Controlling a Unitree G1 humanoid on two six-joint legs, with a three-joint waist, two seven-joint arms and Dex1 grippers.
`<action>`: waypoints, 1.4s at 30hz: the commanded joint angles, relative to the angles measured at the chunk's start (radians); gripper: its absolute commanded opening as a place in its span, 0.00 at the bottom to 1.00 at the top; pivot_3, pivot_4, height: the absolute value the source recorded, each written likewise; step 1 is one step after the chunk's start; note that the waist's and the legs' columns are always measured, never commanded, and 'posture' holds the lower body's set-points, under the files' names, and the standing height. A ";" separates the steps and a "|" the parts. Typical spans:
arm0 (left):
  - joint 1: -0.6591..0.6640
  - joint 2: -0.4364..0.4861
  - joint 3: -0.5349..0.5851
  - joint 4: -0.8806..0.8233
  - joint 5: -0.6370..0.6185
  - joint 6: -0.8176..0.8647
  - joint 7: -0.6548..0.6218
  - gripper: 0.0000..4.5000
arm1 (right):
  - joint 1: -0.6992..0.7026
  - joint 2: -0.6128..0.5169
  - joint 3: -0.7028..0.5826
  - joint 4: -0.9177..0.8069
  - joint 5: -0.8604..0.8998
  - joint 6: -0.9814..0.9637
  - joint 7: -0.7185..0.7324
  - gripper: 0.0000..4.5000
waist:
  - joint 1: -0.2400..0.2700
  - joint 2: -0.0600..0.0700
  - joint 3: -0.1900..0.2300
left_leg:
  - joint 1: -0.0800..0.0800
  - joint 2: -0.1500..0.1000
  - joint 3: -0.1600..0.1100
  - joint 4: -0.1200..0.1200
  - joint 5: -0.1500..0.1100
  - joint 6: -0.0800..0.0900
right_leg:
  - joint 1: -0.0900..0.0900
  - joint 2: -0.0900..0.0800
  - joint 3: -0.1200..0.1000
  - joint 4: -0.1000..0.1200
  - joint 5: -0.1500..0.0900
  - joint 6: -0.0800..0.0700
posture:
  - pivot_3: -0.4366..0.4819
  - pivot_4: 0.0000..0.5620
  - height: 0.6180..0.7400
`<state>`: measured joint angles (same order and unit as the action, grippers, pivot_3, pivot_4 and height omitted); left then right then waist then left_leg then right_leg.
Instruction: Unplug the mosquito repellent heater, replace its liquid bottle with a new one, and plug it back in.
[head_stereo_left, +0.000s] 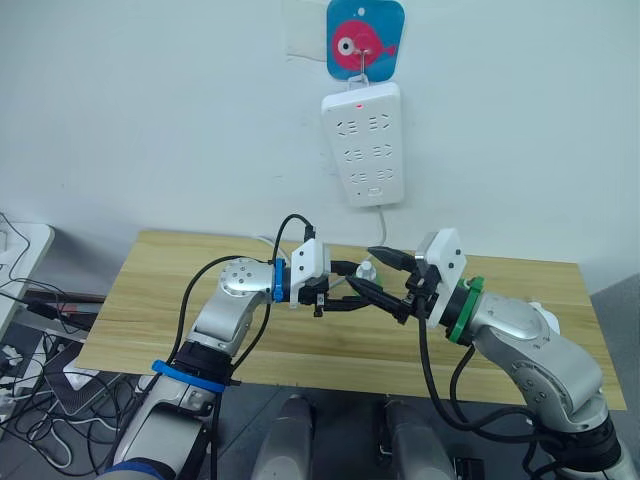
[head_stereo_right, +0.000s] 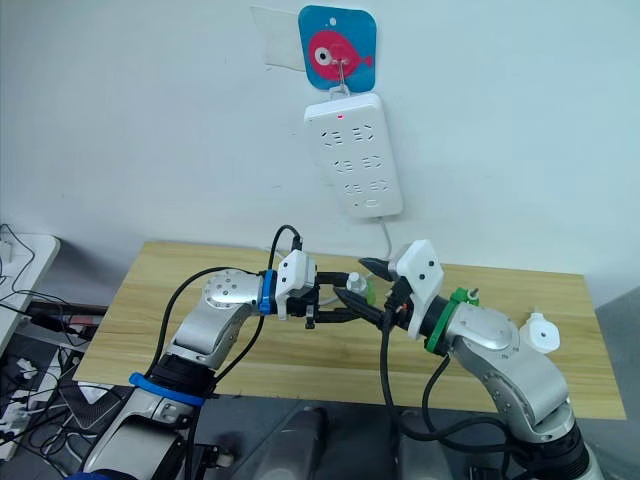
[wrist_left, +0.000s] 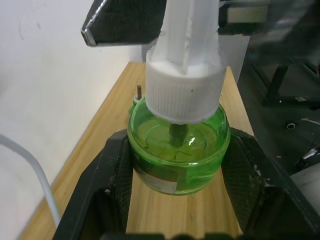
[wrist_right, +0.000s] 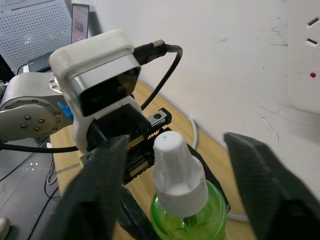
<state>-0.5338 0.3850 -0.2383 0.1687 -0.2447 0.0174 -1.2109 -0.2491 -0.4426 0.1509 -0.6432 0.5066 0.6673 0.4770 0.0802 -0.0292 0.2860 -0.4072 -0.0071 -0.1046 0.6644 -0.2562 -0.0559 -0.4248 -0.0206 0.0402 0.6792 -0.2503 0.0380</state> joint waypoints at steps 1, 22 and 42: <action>-0.004 -0.007 -0.004 -0.027 -0.005 -0.006 0.001 0.49 | 0.000 -0.003 -0.009 -0.012 -0.009 -0.038 0.021 0.37 | 0.000 0.000 0.000 | 0.000 0.000 0.000 0.000 0.000 0.000 | 0.000 0.000 0.000 0.000 0.000 0.000 | 0.76 0.42 1.00; 0.006 0.018 0.013 0.013 0.014 -0.020 0.021 0.49 | -0.138 -0.044 -0.178 -0.151 0.203 0.121 -0.028 0.08 | 0.001 0.000 0.000 | 0.000 0.000 -0.001 0.000 0.000 0.000 | 0.000 0.000 0.000 0.000 0.000 0.000 | 0.78 0.45 1.00; 0.173 0.116 0.063 -0.169 -0.003 0.057 0.110 0.49 | 0.005 0.185 -0.054 0.652 -0.305 -0.487 -0.159 0.08 | 0.000 0.001 0.001 | 0.001 0.000 0.001 -0.003 0.000 0.000 | -0.001 0.000 0.001 0.000 0.000 0.000 | 0.86 0.50 1.00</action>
<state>-0.3701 0.4908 -0.1896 0.0528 -0.2294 0.0687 -1.1022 -0.2470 -0.2707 0.1018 -0.0087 0.2174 0.2524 0.3172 0.0802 -0.0281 0.2870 -0.4059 -0.0066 -0.1034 0.6613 -0.2564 -0.0556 -0.4256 -0.0203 0.0414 0.6791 -0.2508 0.0377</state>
